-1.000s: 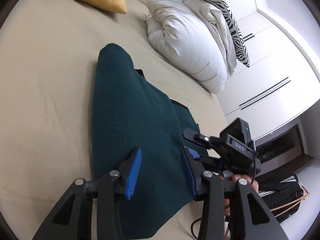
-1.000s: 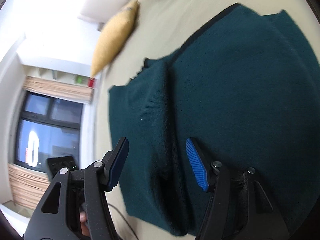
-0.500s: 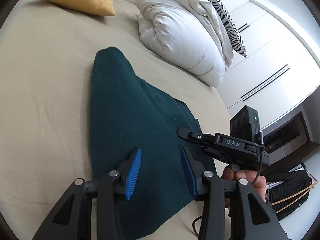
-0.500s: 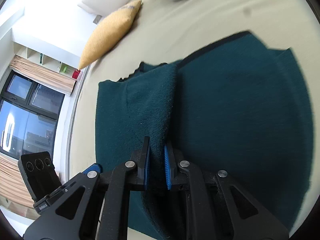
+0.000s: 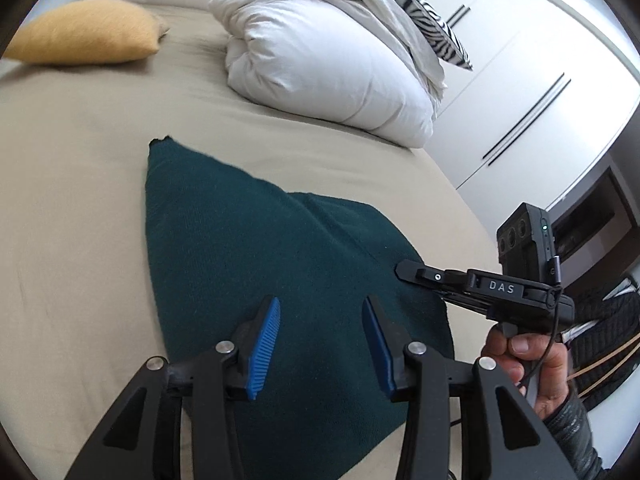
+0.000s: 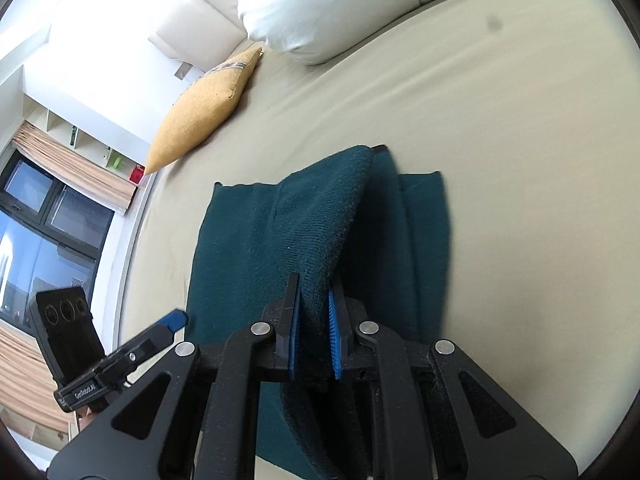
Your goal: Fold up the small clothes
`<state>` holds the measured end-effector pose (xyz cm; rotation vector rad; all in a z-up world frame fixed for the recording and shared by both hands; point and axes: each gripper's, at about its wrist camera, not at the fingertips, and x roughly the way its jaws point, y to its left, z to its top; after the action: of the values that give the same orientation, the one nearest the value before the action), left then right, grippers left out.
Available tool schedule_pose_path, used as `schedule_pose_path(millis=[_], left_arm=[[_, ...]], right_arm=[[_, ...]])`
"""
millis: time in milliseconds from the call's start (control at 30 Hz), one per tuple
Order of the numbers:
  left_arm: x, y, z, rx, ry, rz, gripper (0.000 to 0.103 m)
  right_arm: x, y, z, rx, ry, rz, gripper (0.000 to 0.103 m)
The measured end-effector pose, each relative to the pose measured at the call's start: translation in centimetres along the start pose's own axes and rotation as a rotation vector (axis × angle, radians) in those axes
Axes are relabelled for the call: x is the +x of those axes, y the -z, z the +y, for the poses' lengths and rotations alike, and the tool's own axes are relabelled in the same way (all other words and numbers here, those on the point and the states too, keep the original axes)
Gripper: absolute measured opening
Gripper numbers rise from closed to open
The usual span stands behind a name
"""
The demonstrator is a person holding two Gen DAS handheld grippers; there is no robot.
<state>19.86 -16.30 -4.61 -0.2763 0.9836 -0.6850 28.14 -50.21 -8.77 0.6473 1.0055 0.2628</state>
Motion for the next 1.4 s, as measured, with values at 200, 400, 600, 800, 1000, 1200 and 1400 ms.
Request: schedule_pose_path(millis=[200, 400, 600, 800, 1000, 1200, 1400], left_arm=[[3.4, 0.2, -0.7, 0.060, -0.054, 0.046, 0.047], [5.4, 0.9, 1.2, 0.020, -0.012, 0.064, 0.044], [4.2, 0.7, 1.1, -0.019, -0.013, 0.063, 0.038], [5.4, -0.4, -0.3, 0.121, -0.150, 0.065, 0.053], [6.8, -0.7, 1.1, 0.099, -0.119, 0.083, 0.051], [7.0, -0.6, 1.5, 0.071, -0.106, 0.092, 0.050], [7.3, -0.3, 1.9, 0.048, -0.100, 0.101, 0.050]], right_arm=[[-1.2, 0.5, -3.3, 0.051, 0.021, -0.016, 0.010], [0.4, 2.0, -7.1, 0.101, 0.030, 0.005, 0.010], [-0.7, 3.4, -7.6, 0.102, 0.016, -0.012, 0.010], [0.4, 3.3, -6.8, 0.098, 0.055, -0.035, 0.012], [-1.3, 2.7, -5.8, 0.115, 0.144, -0.022, 0.037], [-4.0, -0.6, -1.0, 0.052, -0.003, -0.133, 0.037], [5.9, -1.7, -1.0, 0.114, -0.066, 0.085, 0.026]])
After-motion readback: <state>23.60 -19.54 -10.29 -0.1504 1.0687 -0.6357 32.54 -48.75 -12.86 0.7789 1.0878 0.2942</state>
